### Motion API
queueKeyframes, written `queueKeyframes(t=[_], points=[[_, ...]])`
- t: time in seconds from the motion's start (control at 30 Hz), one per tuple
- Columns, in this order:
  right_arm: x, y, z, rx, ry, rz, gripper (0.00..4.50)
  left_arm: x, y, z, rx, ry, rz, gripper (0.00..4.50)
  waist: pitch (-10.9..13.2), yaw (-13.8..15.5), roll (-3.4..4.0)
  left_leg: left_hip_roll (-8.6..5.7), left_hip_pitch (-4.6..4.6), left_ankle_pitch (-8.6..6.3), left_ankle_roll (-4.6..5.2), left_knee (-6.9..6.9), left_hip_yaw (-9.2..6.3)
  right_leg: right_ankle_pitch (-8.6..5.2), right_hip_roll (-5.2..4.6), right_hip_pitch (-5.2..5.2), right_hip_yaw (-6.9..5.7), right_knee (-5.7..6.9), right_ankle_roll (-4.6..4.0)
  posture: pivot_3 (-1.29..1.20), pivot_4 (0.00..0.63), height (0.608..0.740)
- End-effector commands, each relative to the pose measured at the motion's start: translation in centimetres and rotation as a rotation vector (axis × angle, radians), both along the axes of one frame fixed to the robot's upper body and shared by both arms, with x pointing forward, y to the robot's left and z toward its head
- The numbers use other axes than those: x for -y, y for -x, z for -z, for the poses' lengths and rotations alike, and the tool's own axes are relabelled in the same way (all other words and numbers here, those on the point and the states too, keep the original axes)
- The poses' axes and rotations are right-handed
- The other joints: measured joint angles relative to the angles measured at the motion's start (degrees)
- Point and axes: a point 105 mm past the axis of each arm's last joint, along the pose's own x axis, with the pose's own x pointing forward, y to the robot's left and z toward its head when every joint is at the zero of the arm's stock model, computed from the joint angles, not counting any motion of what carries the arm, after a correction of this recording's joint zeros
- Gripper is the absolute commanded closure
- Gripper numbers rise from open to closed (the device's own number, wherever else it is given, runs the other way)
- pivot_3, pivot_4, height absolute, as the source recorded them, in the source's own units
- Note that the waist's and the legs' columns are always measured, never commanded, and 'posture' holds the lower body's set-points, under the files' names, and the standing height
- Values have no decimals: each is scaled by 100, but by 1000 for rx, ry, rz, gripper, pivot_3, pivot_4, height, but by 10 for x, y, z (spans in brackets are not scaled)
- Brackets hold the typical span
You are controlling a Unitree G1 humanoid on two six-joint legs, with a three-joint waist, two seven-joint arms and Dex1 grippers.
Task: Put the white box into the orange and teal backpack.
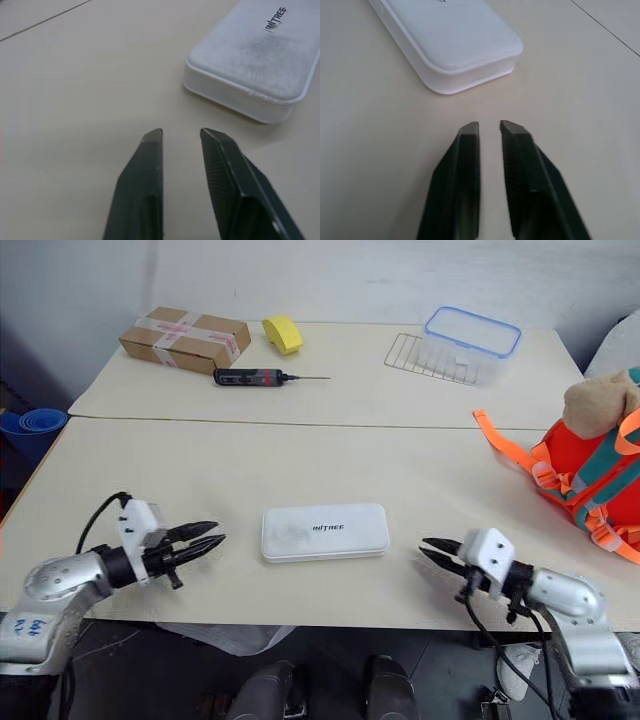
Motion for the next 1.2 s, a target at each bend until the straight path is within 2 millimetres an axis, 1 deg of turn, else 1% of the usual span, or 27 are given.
queueKeyframes(t=[0.03, 0.13, 0.2, 0.23, 0.3, 0.4, 0.5, 0.6, 0.7, 0.77, 0.8, 0.83, 0.87, 0.9, 0.93, 0.97, 1.03, 1.1, 1.17, 1.2], points=[[-1, -18, 3, 11, 32, 46, 4500, 12, -8, 0, 0, -15, -3, 4479, 0, -1, 0, 0, 0, 0, 0, 4, 1, 0, 1, 0, 0, 3, 0, 0, 150, 740], [-6, -33, 4, 0, 30, 66, 4500, 28, -12, 1, -13, -3, 35, 4479, 0, 6, 0, 0, -2, 2, 3, 7, 2, 0, 2, 0, 0, 7, 0, 0, 150, 740], [-18, -33, 4, -30, 11, 10, 4500, 38, -14, 1, -13, 4, 65, 4479, 0, 6, 0, -1, -3, 5, 5, 10, 3, 0, 3, 0, 0, 9, 0, 0, 150, 740], [-24, -30, 5, -45, 8, -23, 4500, 41, -14, 2, -16, 7, 75, 4479, 0, 3, 0, -1, -5, 7, 6, 11, 2, 0, 4, 0, -1, 9, 0, 0, 150, 740], [-36, -18, 5, -76, 2, -98, 4500, 46, -13, 5, -22, 5, 100, 4479, 0, 7, 0, -1, -4, 8, 6, 12, 3, 0, 4, 0, 0, 9, 0, 0, 150, 740], [-43, -8, 4, -99, -8, -135, 4500, 49, -13, 6, -25, 3, 114, 4479, 0, 6, 0, 0, -5, 8, 6, 12, 3, 0, 6, 1, 0, 9, 0, 0, 150, 740], [-41, 0, 1, -107, -8, -126, 4500, 53, -9, 7, -26, 12, 141, 4479, 0, 6, 0, 0, -5, 9, 8, 15, 3, 0, 4, 2, 1, 8, 0, 0, 150, 740], [-29, 7, 2, -117, -3, -65, 4500, 50, -3, 11, -43, 6, 142, 4479, 0, 7, 0, 0, -4, 8, 7, 13, 2, 0, 2, 2, 1, 8, 0, 0, 150, 740], [-11, 12, 9, -116, 80, 1, 4500, 32, -1, 16, -128, 33, 74, 4479, 0, 12, -1, 0, -5, 8, 6, 12, 1, 0, 2, 2, 1, 6, 0, 0, 150, 740], [-2, 11, 10, -111, 102, 34, 4500, 23, 0, 16, -210, 80, 29, 4082, 0, 10, -3, 0, -5, 8, 6, 13, 2, 0, 1, 2, 2, 5, 0, 0, 150, 740], [2, 8, 9, -107, 104, 48, 4500, 18, 1, 15, -299, 135, 14, 3916, -1, 9, -3, 1, -4, 8, 6, 13, 0, 0, 2, 2, 1, 5, 0, 0, 150, 740], [5, 7, 7, -105, 105, 57, 4500, 14, 2, 13, -388, 190, 0, 3588, 0, 7, -3, 1, -2, 9, 4, 13, 0, 0, 1, 2, 2, 4, 0, 0, 150, 740], [6, 5, 6, -101, 113, 57, 4500, 7, 1, 14, -561, 289, -49, 3277, 0, 6, -4, 1, -1, 10, 2, 13, -1, 0, 1, 1, 2, 4, 0, 0, 150, 740], [7, 4, 6, -99, 121, 52, 4500, 8, 3, 8, -702, 391, -44, 2964, 1, 10, -5, 1, -1, 13, 0, 14, -2, 0, 3, 1, 2, 6, 0, 0, 150, 740], [7, 3, 6, -97, 126, 47, 4500, 9, 4, 3, -790, 453, -32, 2645, 1, 12, -5, 1, -1, 17, -3, 15, -6, -1, 5, 0, 1, 7, 0, 0, 150, 740], [5, 2, 6, -96, 130, 35, 4500, 13, 7, 1, -902, 473, -15, 2344, 1, 9, -5, 1, -2, 23, -3, 15, -9, -1, 6, 0, 0, 15, 0, 0, 150, 740], [1, -2, 4, -92, 132, 5, 4500, 18, 1, -4, -999, 513, -2, 1754, 0, 11, -6, -1, -1, 25, -5, 15, -10, -1, 13, 1, 0, 31, 0, 0, 150, 740], [-3, -4, 4, -90, 143, -27, 4500, 22, -8, -11, -1043, 577, 28, 1131, 2, 5, -8, -6, -2, 28, -2, 15, -7, -1, 21, -1, 0, 33, 0, 0, 150, 740], [-6, -6, 5, -92, 174, -68, 4500, 28, -15, -14, -1076, 576, 42, 518, 4, 5, -13, -8, -2, 29, -2, 17, -6, -1, 22, -1, 2, 34, 0, 0, 150, 740], [-8, -7, 5, -91, 184, -82, 4500, 31, -16, -12, -1092, 543, 39, 166, 3, 2, -16, -8, -3, 30, -3, 16, -6, -1, 21, -1, 2, 32, 0, 0, 150, 740]])
